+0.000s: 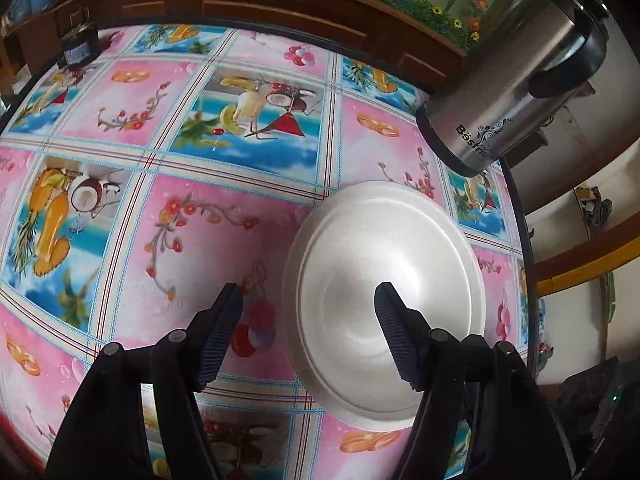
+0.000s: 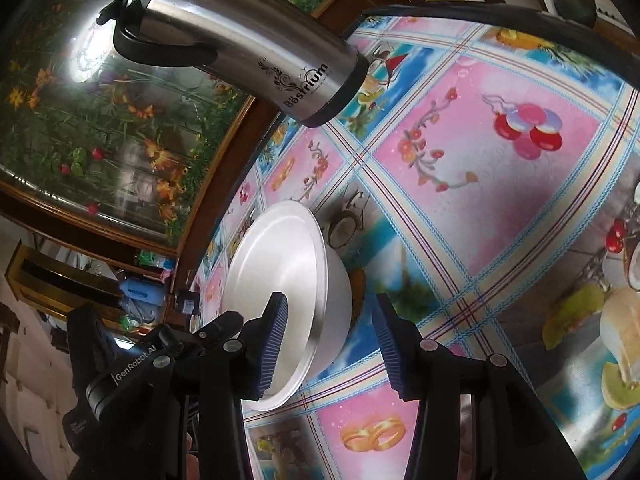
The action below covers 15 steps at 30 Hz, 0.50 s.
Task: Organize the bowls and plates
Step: 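Close both tools on the white foam bowl rim and lift it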
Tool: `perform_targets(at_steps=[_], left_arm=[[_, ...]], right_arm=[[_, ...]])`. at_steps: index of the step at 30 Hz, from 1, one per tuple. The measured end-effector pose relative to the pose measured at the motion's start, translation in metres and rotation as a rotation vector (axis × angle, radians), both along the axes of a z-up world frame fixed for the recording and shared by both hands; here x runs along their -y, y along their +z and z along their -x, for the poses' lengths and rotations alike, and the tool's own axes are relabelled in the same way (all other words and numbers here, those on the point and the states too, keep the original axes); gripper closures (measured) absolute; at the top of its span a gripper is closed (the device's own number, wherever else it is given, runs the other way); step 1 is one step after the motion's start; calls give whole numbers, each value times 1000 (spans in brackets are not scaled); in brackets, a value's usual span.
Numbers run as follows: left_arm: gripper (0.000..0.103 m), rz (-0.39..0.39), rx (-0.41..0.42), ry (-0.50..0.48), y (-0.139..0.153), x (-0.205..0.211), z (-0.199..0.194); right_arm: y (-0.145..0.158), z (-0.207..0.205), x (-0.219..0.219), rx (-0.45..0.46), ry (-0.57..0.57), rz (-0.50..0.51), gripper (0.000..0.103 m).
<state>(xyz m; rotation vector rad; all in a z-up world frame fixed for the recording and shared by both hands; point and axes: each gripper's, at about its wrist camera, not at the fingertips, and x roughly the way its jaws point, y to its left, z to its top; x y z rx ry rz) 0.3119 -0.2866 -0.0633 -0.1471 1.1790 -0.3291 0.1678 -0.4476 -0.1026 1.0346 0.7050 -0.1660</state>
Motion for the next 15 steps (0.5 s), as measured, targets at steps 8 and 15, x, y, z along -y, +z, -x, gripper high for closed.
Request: perform_targets(at_steps=[8,15], left_arm=[[95,-72,12,-37,-2,2,9],[96,-34,52,-59,19,-9,26]], right_arm=[[3,0,-6,-8,11,54,95],[14,13,-5,29,-3,25,97]])
